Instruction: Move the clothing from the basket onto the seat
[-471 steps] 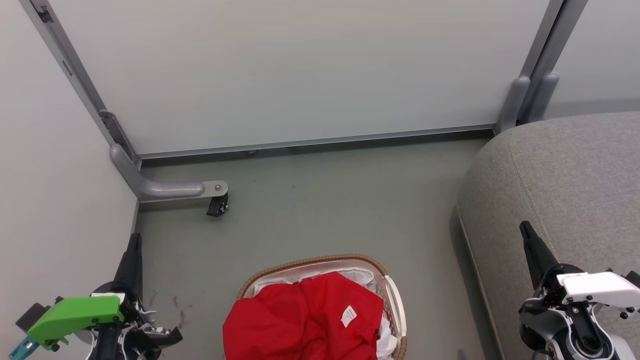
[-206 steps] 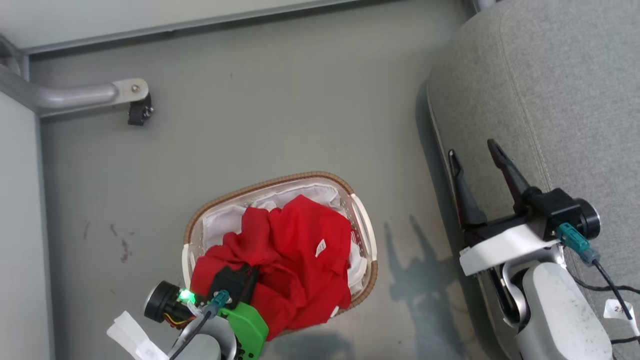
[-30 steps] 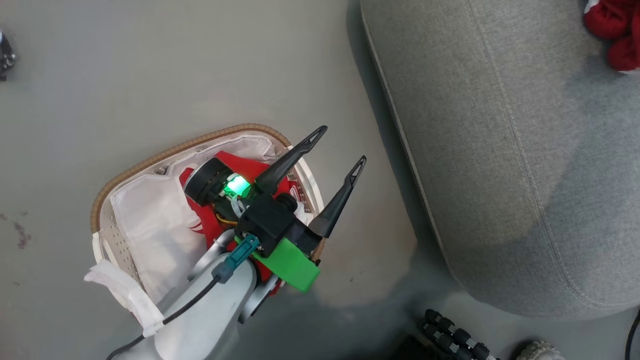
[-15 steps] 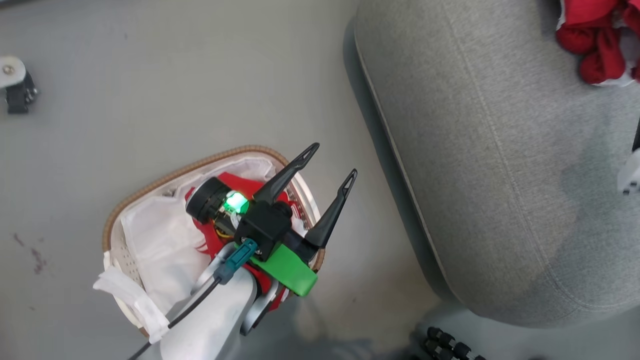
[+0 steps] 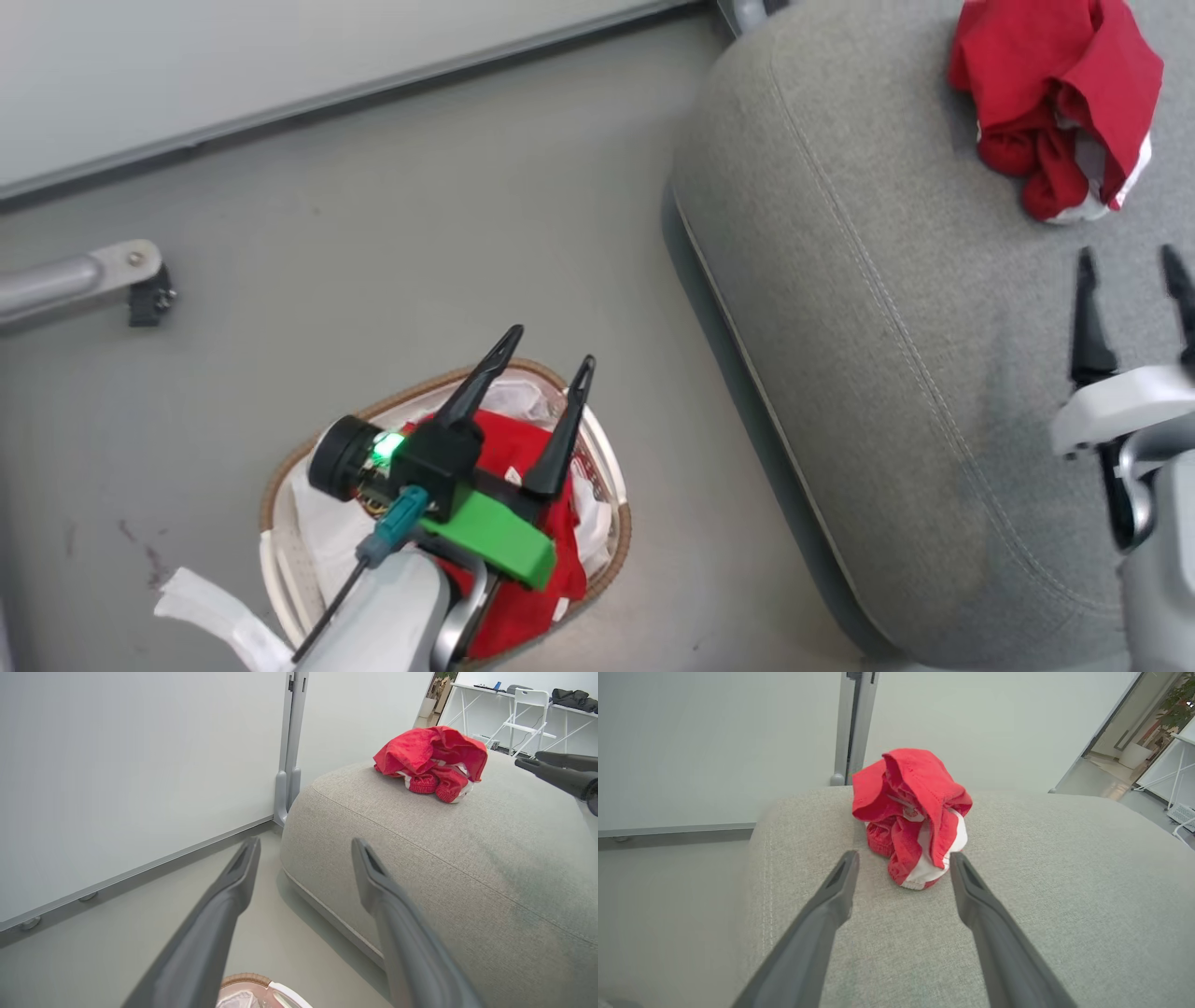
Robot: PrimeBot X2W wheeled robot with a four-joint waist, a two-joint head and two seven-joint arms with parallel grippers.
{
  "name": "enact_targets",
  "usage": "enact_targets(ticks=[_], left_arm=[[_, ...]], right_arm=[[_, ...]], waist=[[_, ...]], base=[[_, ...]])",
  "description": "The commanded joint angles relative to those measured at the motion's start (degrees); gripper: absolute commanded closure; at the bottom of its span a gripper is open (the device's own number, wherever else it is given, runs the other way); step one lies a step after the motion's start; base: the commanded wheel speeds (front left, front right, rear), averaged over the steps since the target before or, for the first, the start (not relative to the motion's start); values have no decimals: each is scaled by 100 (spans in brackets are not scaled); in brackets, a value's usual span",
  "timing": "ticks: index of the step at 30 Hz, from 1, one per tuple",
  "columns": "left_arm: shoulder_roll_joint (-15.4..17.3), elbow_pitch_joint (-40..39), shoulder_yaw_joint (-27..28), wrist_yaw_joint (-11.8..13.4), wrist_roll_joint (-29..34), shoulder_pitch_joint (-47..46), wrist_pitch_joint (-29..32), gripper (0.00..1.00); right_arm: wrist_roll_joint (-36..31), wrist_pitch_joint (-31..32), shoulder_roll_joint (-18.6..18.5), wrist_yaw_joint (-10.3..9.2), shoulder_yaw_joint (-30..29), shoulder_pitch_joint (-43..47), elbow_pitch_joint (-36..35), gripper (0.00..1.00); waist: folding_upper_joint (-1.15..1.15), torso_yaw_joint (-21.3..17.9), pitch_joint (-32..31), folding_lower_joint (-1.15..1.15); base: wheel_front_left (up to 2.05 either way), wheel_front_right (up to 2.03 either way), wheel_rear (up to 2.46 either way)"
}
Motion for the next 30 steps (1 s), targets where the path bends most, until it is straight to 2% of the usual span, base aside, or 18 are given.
enact_targets(ticks=[1,5,13,22,30], left_arm=[[-8,41,147,-15,59,141,3,0],[-95,111,663,22,140,340,4,0],[-183,308,1608,96,305,545,2,0],[-242,488,2581,176,483,818,1,0],[-277,567,3216,171,617,1131,1,0]], right_arm=[[82,-2,32,-8,99,107,-148,0],[275,-1,212,-8,507,258,-461,0],[486,-1,495,-8,1136,317,-648,0],[681,-2,664,-8,1366,453,-675,0],[825,-2,701,-8,1251,778,-599,0]], waist=[[0,330,-343,0],[0,621,-483,0],[0,1202,-705,0],[0,1680,-1004,0],[0,1816,-1242,0]], base=[[0,0,0],[0,0,0],[0,0,0],[0,0,0],[0,0,0]])
